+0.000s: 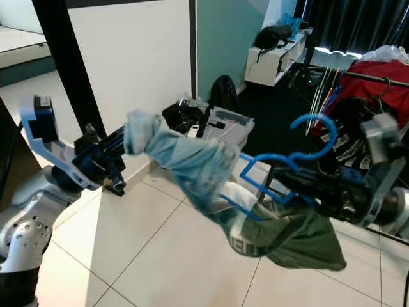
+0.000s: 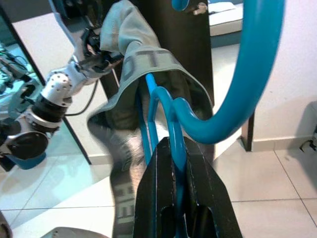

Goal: Hang hanger

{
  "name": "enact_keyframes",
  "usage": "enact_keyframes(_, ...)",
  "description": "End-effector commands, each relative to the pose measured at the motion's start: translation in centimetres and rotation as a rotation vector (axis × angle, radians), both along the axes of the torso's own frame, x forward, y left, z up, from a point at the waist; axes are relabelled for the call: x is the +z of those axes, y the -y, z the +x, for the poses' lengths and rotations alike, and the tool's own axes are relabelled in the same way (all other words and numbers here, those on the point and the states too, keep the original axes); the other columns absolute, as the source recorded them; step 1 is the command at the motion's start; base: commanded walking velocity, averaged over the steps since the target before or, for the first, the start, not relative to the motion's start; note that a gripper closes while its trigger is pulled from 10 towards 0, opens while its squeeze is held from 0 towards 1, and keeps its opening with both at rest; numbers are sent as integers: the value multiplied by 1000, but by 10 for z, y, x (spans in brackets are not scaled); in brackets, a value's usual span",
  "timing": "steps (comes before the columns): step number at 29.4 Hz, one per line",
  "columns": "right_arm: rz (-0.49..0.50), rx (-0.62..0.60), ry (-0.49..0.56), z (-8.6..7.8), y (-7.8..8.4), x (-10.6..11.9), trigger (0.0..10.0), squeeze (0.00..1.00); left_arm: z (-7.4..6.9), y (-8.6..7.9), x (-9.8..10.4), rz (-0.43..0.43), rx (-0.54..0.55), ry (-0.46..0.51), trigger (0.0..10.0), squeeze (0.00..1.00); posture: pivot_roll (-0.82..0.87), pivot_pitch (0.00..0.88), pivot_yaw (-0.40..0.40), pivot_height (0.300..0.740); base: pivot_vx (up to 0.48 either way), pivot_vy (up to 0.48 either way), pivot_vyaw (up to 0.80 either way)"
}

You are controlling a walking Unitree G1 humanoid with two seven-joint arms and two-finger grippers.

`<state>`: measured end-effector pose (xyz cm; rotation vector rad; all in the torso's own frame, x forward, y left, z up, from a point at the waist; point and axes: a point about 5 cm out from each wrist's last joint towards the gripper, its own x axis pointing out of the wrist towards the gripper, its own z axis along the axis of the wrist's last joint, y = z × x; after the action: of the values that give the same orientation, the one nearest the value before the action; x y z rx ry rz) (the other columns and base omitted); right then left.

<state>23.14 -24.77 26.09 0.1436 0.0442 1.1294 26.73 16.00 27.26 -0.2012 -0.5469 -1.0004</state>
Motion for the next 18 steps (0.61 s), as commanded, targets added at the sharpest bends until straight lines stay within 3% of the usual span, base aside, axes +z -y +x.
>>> enact_keyframes(1, -35, 0, 9, -2, -1, 1, 0, 0, -2, -1, 5, -4, -7, 24, 0, 0, -86, 0, -50, 740, 0, 0, 0)
enact_keyframes(8, -32, -7, 20, -1, -1, 3, 0, 0, -1, -1, 4, -5, -5, 20, 0, 0, -85, 0, -51, 740, 0, 0, 0)
enact_keyframes(9, -19, -23, 41, 1, 0, 6, 0, 0, 0, -2, 1, 0, 6, 2, 1176, 0, -84, 0, -51, 740, 0, 0, 0)
enact_keyframes(12, -9, -34, 56, 3, 0, 8, 0, 0, 2, -2, -2, 4, 15, -12, 1176, 0, -84, 0, -51, 740, 0, 0, 0)
enact_keyframes(13, 3, -47, 75, 4, 1, 10, 0, 0, 3, -2, -7, 22, 19, -36, 10000, 0, -82, 0, -51, 740, 0, 0, 0)
enact_keyframes(14, 12, -56, 93, 6, 1, 13, 0, 0, 8, 0, -20, 64, 39, -106, 10000, 529, -82, 0, -51, 740, 0, 0, 0)
enact_keyframes(15, 12, -56, 93, 6, 1, 13, 0, 0, 8, 0, -20, 64, 39, -106, 10000, 529, -82, 0, -51, 740, 0, 0, 0)
enact_keyframes(16, 18, -61, 106, 7, 1, 14, 0, 0, 9, 2, -33, 109, 31, -176, 10000, 1000, -82, 0, -51, 740, 0, 0, 0)
enact_keyframes(18, 26, -65, 122, 8, 1, 17, 0, 0, 7, 7, -52, 206, 3, -250, 10000, 1000, -83, 0, -51, 740, 0, 0, 0)
